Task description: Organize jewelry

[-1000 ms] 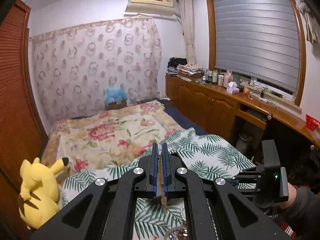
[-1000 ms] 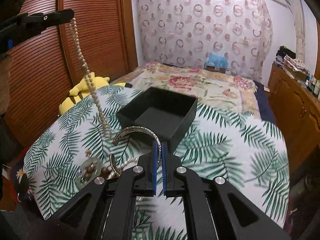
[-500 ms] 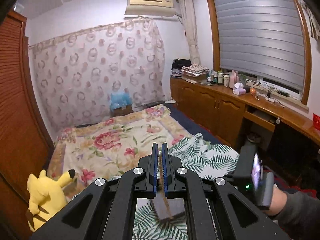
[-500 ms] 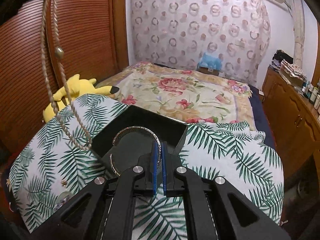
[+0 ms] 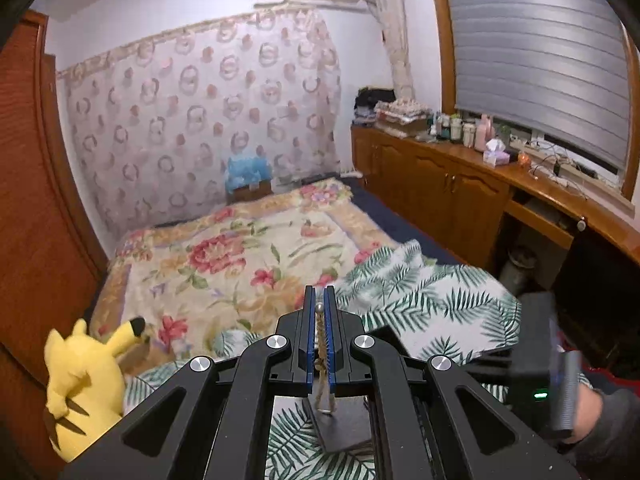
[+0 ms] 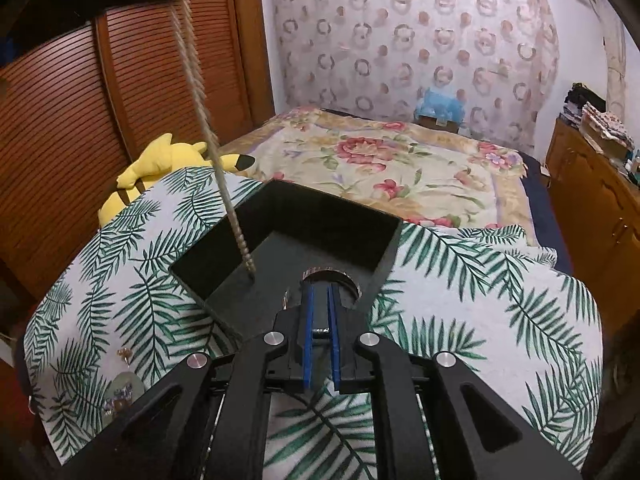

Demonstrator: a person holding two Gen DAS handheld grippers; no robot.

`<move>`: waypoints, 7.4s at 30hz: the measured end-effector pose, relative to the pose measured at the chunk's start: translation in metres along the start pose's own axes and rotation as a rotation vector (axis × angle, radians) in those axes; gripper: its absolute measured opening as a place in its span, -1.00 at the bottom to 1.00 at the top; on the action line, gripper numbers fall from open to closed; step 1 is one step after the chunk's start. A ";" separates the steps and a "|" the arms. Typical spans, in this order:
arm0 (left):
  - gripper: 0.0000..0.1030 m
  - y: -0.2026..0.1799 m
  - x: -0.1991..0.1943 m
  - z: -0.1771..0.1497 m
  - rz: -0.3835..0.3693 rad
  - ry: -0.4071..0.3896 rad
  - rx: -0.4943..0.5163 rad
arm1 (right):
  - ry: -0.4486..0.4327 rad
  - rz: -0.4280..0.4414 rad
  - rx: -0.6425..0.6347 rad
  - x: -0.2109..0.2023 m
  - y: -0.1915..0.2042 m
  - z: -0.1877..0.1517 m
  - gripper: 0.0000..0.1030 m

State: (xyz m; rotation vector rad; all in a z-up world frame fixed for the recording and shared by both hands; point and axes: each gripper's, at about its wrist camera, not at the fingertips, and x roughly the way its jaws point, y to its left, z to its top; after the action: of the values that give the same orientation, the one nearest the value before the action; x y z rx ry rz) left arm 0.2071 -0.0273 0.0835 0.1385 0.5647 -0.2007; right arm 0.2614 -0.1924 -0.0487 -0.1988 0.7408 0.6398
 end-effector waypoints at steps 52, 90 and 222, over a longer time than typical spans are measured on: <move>0.63 -0.032 -0.030 -0.219 -0.150 0.228 -0.139 | -0.044 -0.027 0.069 -0.087 0.061 -0.140 -0.41; 0.34 -0.032 -0.006 -0.229 -0.216 0.270 -0.222 | -0.028 -0.030 0.067 -0.080 0.067 -0.145 -0.32; 0.33 -0.017 0.037 -0.103 -0.021 0.128 -0.049 | -0.139 -0.061 -0.021 -0.038 -0.006 0.073 -0.45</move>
State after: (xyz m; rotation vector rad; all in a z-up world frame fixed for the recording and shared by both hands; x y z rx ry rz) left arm 0.1804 -0.0304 -0.0238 0.0986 0.6982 -0.1995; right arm 0.2850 -0.1868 0.0301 -0.1930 0.5927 0.5974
